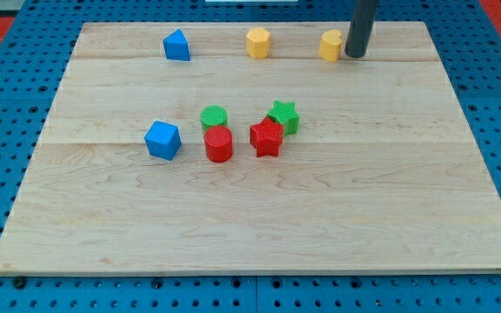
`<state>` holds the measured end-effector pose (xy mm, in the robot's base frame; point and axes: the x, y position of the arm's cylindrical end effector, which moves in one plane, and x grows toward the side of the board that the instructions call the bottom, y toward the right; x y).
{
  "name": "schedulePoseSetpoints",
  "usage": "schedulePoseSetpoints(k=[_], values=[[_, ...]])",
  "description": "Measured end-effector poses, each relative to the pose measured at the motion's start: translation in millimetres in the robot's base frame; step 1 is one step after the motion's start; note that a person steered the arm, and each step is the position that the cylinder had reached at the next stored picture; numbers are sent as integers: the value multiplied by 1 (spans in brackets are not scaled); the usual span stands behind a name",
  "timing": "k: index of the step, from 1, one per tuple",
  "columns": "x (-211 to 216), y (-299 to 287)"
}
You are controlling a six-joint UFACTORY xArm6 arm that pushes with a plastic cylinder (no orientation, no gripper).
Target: Push the green star slightly down and up
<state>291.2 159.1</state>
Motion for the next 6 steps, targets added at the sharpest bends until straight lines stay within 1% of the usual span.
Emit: schedulePoseSetpoints(k=[1, 2, 6], values=[[80, -3], [106, -6], [108, -38]])
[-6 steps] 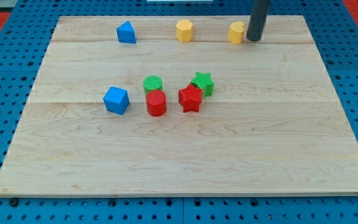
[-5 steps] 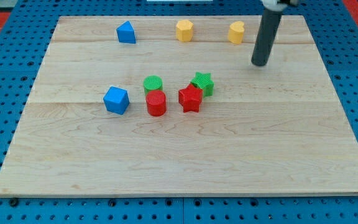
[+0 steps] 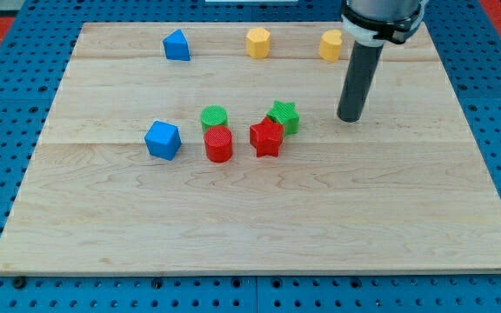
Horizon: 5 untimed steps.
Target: Push the green star slightly down and up
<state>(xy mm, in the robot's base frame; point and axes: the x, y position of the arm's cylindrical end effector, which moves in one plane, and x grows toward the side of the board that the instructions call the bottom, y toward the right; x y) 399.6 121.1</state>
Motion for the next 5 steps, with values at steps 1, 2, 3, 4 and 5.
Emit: schedulePoseSetpoints(k=[1, 2, 3, 4, 5], values=[[3, -34], [4, -50], [15, -50], [32, -66], [9, -86]])
